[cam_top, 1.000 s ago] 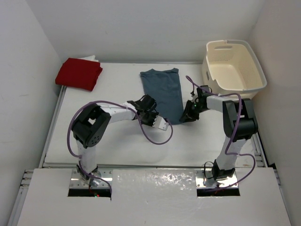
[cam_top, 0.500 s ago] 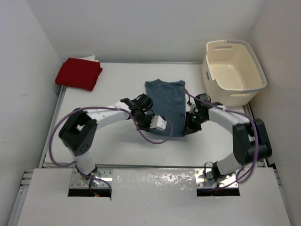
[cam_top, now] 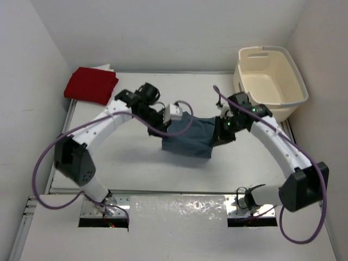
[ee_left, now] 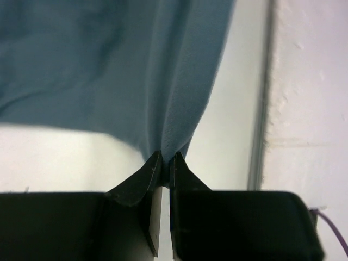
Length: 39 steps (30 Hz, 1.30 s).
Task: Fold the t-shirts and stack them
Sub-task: Fold the long partially folded tshirt into a neat square
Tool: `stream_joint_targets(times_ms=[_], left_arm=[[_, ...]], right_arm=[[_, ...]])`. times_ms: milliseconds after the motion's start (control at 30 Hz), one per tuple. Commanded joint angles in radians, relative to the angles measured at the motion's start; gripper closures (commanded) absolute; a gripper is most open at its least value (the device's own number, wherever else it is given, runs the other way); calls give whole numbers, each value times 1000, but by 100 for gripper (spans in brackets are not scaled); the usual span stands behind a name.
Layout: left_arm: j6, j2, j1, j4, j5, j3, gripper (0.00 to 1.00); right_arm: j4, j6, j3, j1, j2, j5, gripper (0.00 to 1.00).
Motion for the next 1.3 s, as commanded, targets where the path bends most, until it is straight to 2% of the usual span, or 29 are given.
stream_joint_targets(times_ms=[0, 33, 167, 467, 733, 900, 933, 967, 1000, 1067, 1100, 1267], left_arm=[[-67, 138, 141, -81, 5, 182, 100], [-87, 187, 152, -58, -12, 251, 100], [-117, 299, 158, -6, -46, 367, 100], [-268, 517, 180, 198, -158, 575, 100], [-300, 599, 180, 313, -216, 583, 100], [-344, 661, 178, 376, -267, 600, 100], [-372, 672, 178, 393, -287, 605, 100], [-384, 681, 178, 400, -299, 609, 95], [-407, 700, 178, 404, -322, 623, 80], [-437, 708, 181, 419, -356, 628, 68], [-466, 708, 186, 439, -389, 637, 57], [-607, 666, 238, 496, -408, 717, 40]], right_arm=[[-58, -72, 169, -95, 116, 57, 100], [-43, -96, 232, -105, 185, 83, 100], [-13, -113, 353, -134, 353, 86, 100], [146, -32, 372, -230, 466, 144, 100], [206, 6, 398, -246, 579, 175, 100], [235, 28, 446, -252, 629, 252, 100], [235, 29, 464, -253, 644, 275, 94], [238, 28, 473, -253, 652, 280, 84], [244, 19, 501, -253, 662, 283, 68], [237, 3, 541, -253, 697, 309, 43], [238, -24, 586, -253, 716, 312, 29], [191, -116, 757, -235, 704, 330, 20]])
